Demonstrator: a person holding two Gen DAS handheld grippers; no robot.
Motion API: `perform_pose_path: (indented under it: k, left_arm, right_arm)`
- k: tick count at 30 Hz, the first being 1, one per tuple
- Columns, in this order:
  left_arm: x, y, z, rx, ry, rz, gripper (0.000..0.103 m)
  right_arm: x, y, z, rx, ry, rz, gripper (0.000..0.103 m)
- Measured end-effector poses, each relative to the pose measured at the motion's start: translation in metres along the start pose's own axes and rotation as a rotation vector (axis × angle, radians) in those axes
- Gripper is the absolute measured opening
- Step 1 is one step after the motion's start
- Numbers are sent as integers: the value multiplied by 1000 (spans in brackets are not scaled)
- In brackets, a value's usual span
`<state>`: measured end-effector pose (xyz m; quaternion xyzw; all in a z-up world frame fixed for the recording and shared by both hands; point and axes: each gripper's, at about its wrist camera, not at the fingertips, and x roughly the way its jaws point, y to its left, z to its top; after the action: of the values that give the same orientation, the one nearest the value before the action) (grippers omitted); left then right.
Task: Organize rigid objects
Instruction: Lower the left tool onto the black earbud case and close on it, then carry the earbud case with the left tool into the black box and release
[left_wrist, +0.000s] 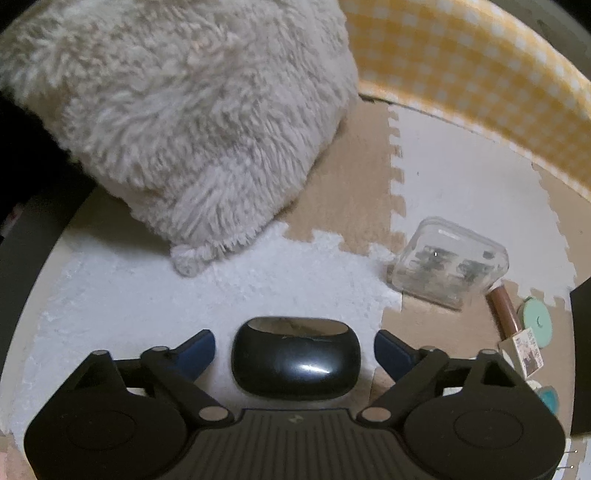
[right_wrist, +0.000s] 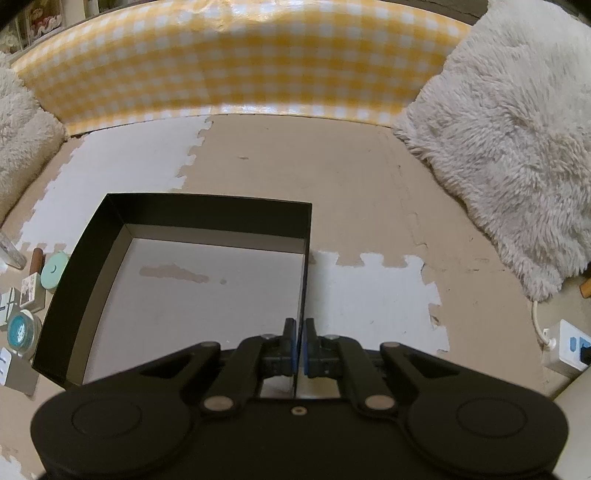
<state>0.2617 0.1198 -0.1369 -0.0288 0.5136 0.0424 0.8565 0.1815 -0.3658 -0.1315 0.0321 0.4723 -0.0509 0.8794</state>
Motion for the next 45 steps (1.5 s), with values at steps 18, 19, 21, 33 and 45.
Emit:
perform_pose_path:
  k: [18, 19, 21, 33, 45]
  left_arm:
    - [-31, -33, -1, -39, -63, -106, 81]
    - [-37, -41, -2, -32, -75, -127, 81]
    - [-49, -58, -5, -17, -97, -175, 81]
    - [-109, -189, -48, 169, -220, -534, 81]
    - [-72, -306, -90, 269, -149, -652, 81]
  right_arm:
    - [0, -2, 0, 13, 7, 15, 3]
    - [0, -2, 0, 14, 8, 16, 3]
    - [-1, -3, 0, 18, 12, 24, 4]
    - [0, -17, 3, 103, 48, 96, 4]
    - [1, -25, 3, 150, 65, 135, 4]
